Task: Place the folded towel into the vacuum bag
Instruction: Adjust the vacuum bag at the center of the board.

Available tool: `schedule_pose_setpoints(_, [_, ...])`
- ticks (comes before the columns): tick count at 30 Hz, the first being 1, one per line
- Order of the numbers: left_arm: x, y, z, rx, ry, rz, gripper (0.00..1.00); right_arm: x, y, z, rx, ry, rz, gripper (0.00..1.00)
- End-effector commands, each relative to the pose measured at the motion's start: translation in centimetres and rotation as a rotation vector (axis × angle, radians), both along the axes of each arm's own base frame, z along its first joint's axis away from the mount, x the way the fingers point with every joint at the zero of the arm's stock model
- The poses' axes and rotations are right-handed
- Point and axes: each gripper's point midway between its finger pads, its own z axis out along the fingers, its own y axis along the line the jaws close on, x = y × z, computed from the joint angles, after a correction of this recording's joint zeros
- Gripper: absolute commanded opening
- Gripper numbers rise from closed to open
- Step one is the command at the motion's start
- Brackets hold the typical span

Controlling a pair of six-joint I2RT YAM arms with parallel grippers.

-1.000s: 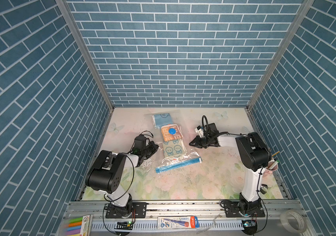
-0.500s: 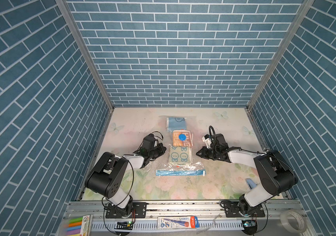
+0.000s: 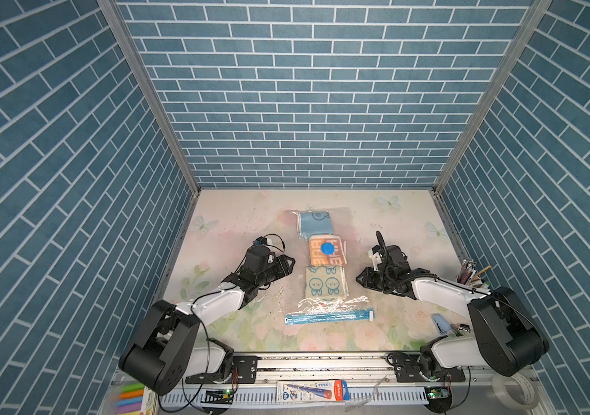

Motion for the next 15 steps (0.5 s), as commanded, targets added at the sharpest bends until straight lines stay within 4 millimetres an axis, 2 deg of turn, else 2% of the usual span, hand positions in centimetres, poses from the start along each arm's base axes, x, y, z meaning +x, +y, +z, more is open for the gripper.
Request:
schedule_pose_setpoints(1, [0.6,2.1,4.0,0.122,-0.102,0.046,0.71,1.1,-1.8,2.6,-0.090,-0.082,-0.056,0.42])
schedule_pose_setpoints(5, [0.3,5.4,10.2,0.238,-0.253,0.135,0.81,2.4,-3.4,6.8,-0.151,-0.218,-0.090,0.52])
schedule_pose_setpoints(6, [0.2,6.4,11.2,0.274,-0.283,0.163,0.85,2.8,-3.9,7.9,-0.168,-0.253,-0.104,0.54])
schedule_pose_setpoints(7, [0.1,7.5,13.4,0.302,-0.333,0.198,0.89,3.2,-4.5,9.2,-0.191,-0.292,-0.125,0.55])
schedule_pose_setpoints(10, [-0.6,10.0,17.3,0.397,-0.443,0.270,0.98,4.8,-6.9,12.7,-0.281,-0.421,-0.207,0.60])
schedule_pose_setpoints(13, [-0.9,11.8,19.8,0.505,-0.534,0.305,0.99,6.5,-9.0,16.4,-0.363,-0.575,-0.284,0.66])
schedule_pose_setpoints(15, [-0.8,13.0,20.3,0.564,-0.561,0.332,1.00,7.5,-9.9,18.5,-0.403,-0.690,-0.321,0.71])
